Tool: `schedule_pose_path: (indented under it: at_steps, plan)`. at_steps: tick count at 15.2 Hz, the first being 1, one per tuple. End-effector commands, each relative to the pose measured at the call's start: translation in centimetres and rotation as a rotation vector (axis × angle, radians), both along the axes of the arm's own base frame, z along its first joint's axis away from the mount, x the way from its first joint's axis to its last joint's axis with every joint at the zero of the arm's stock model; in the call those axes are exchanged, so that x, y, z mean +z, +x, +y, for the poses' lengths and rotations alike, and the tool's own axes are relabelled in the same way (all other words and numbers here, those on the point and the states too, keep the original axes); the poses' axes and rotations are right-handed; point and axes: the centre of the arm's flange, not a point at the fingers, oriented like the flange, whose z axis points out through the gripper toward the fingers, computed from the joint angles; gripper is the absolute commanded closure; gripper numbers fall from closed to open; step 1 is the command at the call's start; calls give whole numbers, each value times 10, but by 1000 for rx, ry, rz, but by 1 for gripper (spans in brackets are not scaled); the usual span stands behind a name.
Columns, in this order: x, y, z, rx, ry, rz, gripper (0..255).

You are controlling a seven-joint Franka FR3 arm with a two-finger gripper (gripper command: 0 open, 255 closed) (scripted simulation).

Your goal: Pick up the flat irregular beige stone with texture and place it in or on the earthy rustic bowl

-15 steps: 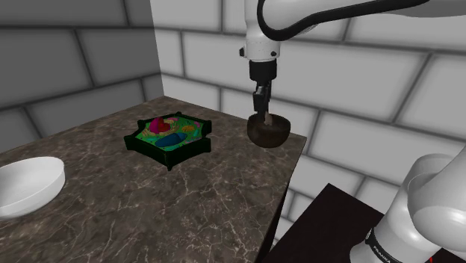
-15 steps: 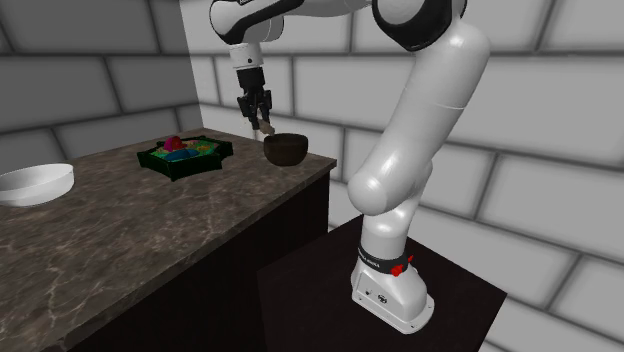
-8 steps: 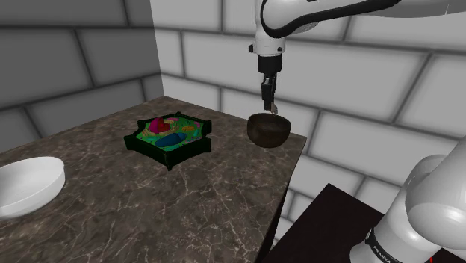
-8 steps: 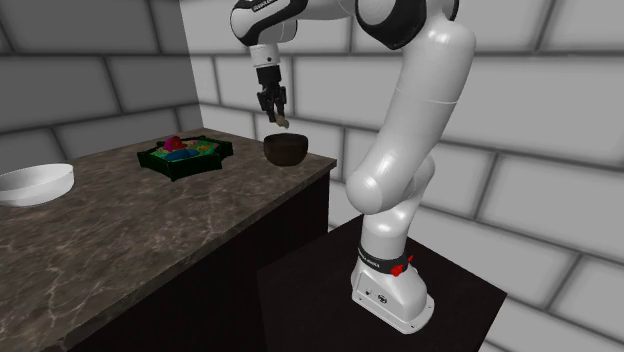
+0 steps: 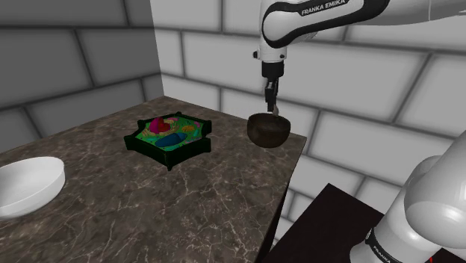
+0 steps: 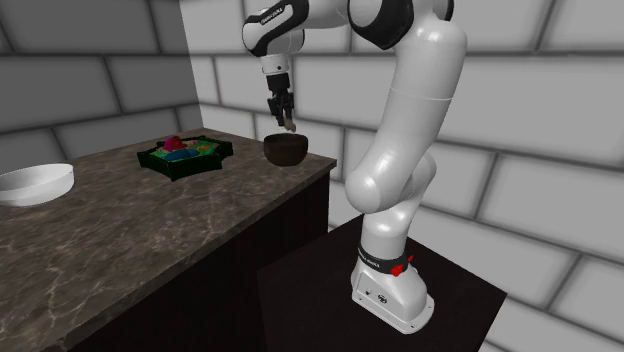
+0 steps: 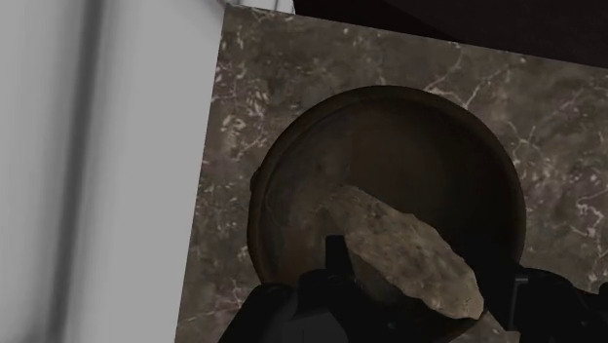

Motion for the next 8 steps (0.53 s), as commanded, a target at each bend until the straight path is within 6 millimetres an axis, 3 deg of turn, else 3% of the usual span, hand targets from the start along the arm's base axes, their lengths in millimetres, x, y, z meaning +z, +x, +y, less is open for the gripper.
schedule_pose_path:
  at_steps: [1, 8]
  plan:
    - [-11, 0, 0, 0, 0, 0, 255]
    - [-48, 0, 0, 0, 0, 0, 255]
